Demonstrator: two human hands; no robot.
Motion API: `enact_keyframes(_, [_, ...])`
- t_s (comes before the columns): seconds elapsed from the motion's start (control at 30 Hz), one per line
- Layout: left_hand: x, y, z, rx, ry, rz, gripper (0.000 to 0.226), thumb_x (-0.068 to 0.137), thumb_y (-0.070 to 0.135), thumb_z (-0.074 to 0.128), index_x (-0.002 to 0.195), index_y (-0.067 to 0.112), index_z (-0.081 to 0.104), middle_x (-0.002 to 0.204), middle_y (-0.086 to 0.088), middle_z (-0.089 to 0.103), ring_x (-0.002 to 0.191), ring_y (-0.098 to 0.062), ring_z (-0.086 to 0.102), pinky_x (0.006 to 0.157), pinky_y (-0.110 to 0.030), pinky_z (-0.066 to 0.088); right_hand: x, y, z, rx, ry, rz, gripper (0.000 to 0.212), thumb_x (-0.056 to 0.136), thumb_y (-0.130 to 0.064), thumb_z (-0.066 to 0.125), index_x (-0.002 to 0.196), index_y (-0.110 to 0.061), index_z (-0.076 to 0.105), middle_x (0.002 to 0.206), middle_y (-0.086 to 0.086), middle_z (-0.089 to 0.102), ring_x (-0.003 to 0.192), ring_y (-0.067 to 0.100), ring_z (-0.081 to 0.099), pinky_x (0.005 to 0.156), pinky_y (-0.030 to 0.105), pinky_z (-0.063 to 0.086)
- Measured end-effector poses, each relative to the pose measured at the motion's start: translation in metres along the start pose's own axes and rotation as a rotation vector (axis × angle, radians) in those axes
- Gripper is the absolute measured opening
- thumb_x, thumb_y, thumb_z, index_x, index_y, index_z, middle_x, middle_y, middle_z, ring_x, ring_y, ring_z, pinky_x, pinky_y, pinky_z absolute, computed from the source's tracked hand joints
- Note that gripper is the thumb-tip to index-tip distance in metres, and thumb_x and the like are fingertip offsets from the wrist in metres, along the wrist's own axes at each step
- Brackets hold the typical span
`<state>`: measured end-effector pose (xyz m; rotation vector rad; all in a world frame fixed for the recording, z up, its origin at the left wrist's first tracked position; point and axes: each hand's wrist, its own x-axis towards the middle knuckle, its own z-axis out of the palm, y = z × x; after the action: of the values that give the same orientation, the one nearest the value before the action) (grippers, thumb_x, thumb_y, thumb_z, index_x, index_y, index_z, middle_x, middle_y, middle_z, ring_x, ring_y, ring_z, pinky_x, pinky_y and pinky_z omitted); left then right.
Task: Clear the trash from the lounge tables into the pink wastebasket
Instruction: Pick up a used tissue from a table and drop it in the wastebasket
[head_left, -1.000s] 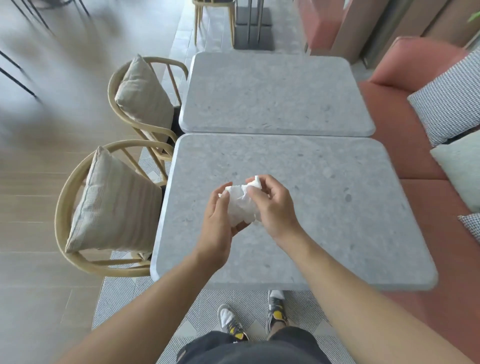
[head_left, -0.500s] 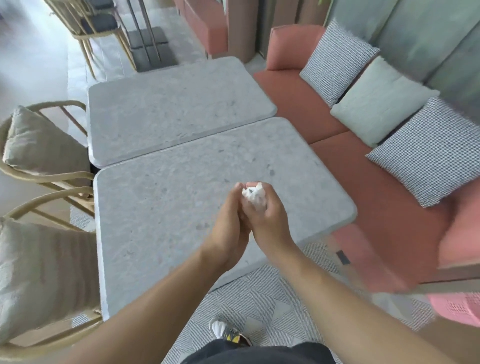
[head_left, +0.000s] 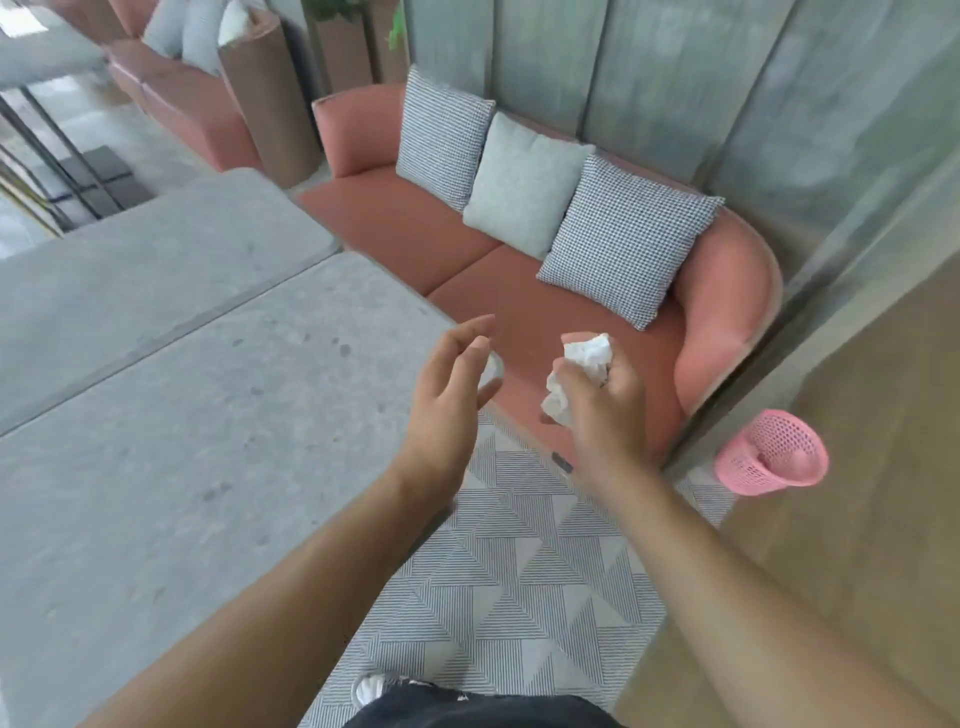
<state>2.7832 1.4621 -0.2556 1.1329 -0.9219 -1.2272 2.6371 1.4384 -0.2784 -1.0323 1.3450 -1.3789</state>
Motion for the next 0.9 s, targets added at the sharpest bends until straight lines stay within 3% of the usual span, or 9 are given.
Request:
enact_keyframes(0.07, [-0.007,-0.008,0.047,0.034,-0.053,0.041,0.034,0.097,0.04,0.053,0.124,0.028,0.07,0.137,0.008,0.065,0.131,-0.005,0.06,0.106,-0.041,0.057,0.0,-0.011,-0.059,-0.005,0.067,-0.015,0.016,0.084,-0.02,0.067,0.093,-0.033,0.071,0.071,-0.013,0.071,0.061,0.003,0.065,0.053,0.024,0.054])
enact_keyframes(0.3, [-0.046,-0.046,0.203,0.086,-0.305,0.064,0.033,0.098,0.032,0.052,0.125,0.02,0.068,0.132,0.003,0.068,0.126,-0.01,0.065,0.107,-0.047,0.056,-0.024,-0.035,-0.248,0.096,0.31,-0.022,0.019,0.078,-0.016,0.068,0.08,-0.034,0.074,0.064,-0.011,0.063,0.054,0.009,0.057,0.045,0.024,0.045])
enact_keyframes(0.4, [-0.059,-0.06,0.265,0.066,-0.437,0.053,0.029,0.097,0.029,0.053,0.119,0.022,0.069,0.118,0.014,0.073,0.114,-0.002,0.068,0.106,-0.046,0.057,-0.036,-0.044,-0.314,0.103,0.439,-0.04,0.017,0.079,-0.018,0.069,0.08,-0.034,0.075,0.067,-0.011,0.063,0.056,0.009,0.059,0.044,0.026,0.047])
enact_keyframes(0.5, [-0.063,-0.075,0.319,0.006,-0.569,0.054,0.024,0.099,0.023,0.051,0.116,0.021,0.067,0.107,0.021,0.076,0.103,0.005,0.07,0.093,-0.033,0.059,-0.045,-0.047,-0.367,0.101,0.563,-0.054,0.009,0.081,-0.022,0.07,0.084,-0.03,0.075,0.067,-0.01,0.065,0.056,0.01,0.058,0.044,0.026,0.047])
enact_keyframes(0.63, [-0.055,-0.097,0.386,-0.009,-0.666,0.044,0.022,0.097,0.026,0.053,0.112,0.024,0.068,0.108,0.023,0.073,0.107,0.005,0.068,0.095,-0.034,0.059,-0.044,-0.051,-0.426,0.117,0.686,-0.066,0.011,0.083,-0.025,0.068,0.093,-0.021,0.071,0.064,-0.012,0.063,0.053,0.009,0.056,0.044,0.023,0.044])
enact_keyframes(0.77, [-0.035,-0.122,0.442,-0.031,-0.716,0.025,0.023,0.096,0.034,0.058,0.114,0.029,0.071,0.12,0.011,0.071,0.114,-0.001,0.067,0.097,-0.038,0.06,-0.019,-0.052,-0.468,0.119,0.741,-0.059,0.014,0.083,-0.028,0.067,0.093,-0.019,0.071,0.062,-0.013,0.061,0.053,0.008,0.056,0.042,0.022,0.042])
enact_keyframes(0.9, [0.006,-0.141,0.5,-0.04,-0.763,0.053,0.028,0.092,0.041,0.059,0.115,0.029,0.071,0.113,0.021,0.071,0.112,0.002,0.066,0.093,-0.032,0.06,0.038,-0.05,-0.506,0.142,0.731,-0.044,0.018,0.083,-0.029,0.066,0.096,-0.017,0.068,0.059,-0.015,0.056,0.048,0.006,0.05,0.042,0.019,0.037])
